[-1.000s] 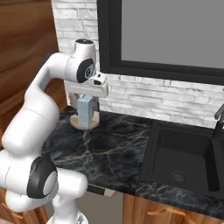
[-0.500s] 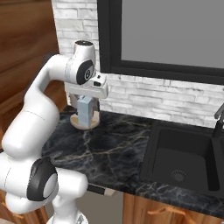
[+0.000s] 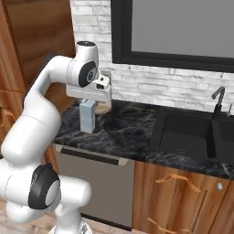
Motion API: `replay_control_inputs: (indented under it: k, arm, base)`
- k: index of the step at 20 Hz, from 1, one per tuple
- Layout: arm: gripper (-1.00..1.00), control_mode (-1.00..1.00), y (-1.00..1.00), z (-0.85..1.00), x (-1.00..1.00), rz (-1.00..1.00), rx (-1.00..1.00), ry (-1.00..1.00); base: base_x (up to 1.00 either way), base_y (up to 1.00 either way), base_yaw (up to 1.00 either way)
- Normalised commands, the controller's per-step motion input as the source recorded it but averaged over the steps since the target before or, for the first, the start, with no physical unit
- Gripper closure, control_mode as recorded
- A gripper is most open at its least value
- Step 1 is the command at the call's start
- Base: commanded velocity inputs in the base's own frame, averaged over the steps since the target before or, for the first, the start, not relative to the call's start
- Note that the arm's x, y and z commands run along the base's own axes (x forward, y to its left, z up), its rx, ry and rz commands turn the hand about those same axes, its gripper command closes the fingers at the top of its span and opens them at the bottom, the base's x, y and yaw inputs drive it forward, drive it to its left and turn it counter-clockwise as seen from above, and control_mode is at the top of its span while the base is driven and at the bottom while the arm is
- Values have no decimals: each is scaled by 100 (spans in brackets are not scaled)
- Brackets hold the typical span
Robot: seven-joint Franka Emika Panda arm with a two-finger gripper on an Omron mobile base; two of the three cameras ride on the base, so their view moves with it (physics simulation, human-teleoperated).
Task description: Gather the eggs and milk located in the vicinity of the sink area and place them right next to the bowl.
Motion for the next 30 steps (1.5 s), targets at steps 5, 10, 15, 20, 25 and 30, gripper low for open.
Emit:
replay_control_inputs:
  k: [5, 10, 15, 20, 25, 30]
  arm:
    - [100, 100, 0, 0, 0, 0, 0, 0]
    - [100, 100, 0, 0, 0, 0, 0, 0]
    - [100, 100, 0, 0, 0, 0, 0, 0]
    - [100, 100, 0, 0, 0, 0, 0, 0]
    - [100, 100, 0, 0, 0, 0, 0, 0]
    - [100, 100, 0, 0, 0, 0, 0, 0]
  base:
    - [-9, -100, 0]
    - [-16, -100, 1]
    - [-3, -100, 0]
    - [0, -100, 1]
    - [6, -100, 1]
    - [22, -100, 4]
